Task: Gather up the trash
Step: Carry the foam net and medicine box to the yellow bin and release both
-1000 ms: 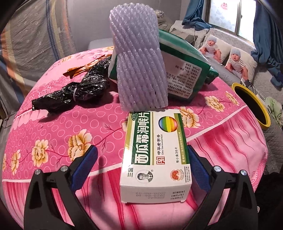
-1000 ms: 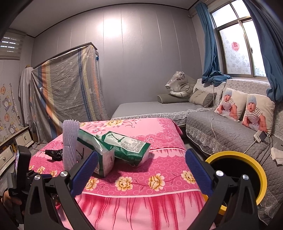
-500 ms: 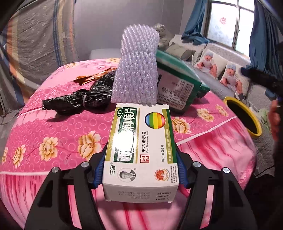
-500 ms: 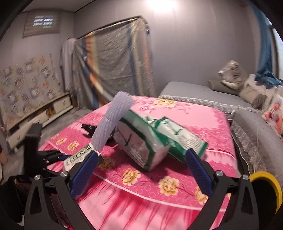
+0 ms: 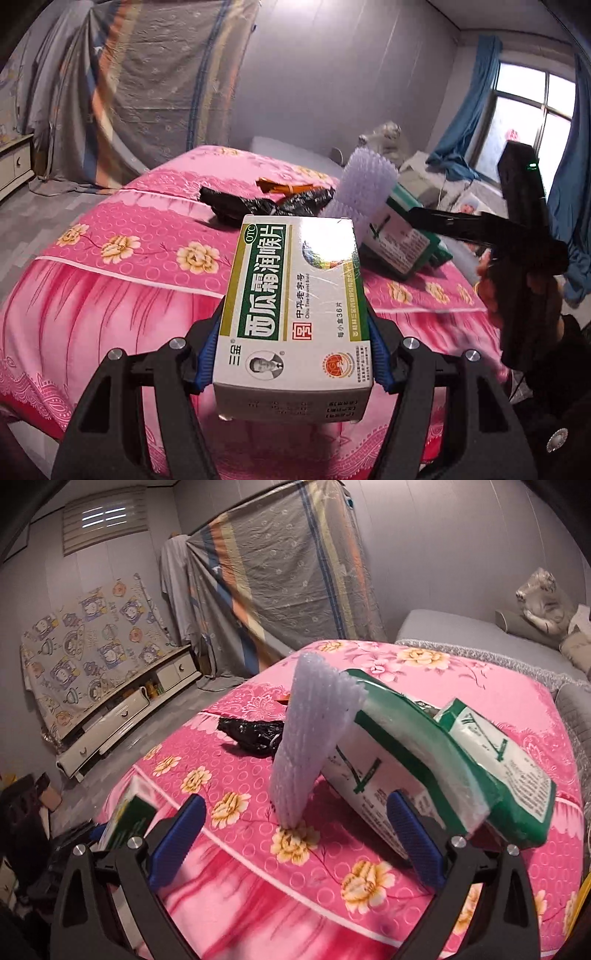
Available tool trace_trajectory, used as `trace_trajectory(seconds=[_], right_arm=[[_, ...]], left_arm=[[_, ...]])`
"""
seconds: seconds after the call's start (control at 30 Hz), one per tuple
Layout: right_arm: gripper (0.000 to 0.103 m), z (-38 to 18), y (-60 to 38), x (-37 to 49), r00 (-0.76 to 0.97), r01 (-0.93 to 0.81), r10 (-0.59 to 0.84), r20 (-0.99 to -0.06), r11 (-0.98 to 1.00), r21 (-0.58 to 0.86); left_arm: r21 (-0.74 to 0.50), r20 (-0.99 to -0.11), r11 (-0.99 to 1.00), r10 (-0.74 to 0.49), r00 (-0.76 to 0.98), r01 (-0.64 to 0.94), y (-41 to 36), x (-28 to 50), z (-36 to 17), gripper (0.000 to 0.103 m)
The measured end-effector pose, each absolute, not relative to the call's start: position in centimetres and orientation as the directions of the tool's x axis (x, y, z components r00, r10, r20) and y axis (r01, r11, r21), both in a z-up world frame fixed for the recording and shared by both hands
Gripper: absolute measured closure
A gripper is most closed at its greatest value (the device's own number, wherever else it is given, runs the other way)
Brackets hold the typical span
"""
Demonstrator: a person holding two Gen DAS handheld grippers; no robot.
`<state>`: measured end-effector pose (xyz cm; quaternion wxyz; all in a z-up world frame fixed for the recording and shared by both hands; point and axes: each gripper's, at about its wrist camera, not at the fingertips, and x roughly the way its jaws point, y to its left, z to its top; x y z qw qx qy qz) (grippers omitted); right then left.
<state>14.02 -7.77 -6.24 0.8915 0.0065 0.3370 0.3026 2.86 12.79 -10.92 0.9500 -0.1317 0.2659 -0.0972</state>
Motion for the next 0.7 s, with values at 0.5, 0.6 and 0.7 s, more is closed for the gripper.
trace_trajectory(seconds=[0.5, 0.6, 0.7], right_arm=[[0.047, -10.6, -2.5, 22.5, 0.432, -0.409, 0.5, -0.751, 0.85, 0.33], [0.09, -11.4, -2.4, 23.3, 0.403, -0.399, 0.508, -0.761, 0.846, 0.353], [0.09, -10.3, -3.6, 22.1, 0.393, -0.43, 0.552, -0.736, 0.817, 0.383]], left_arm=[[-0.282, -0.467, 0.953, -0.234, 0.853, 0.107, 13.2, 2.8, -10.9, 0.041], [-0.283, -0.466, 0.956, -0.212, 0.859, 0.083, 13.4, 2.9, -10.6, 0.041], [-0.274, -0.458, 0.96, -0.189, 0.868, 0.064, 13.5, 2.7, -10.1, 0.041]])
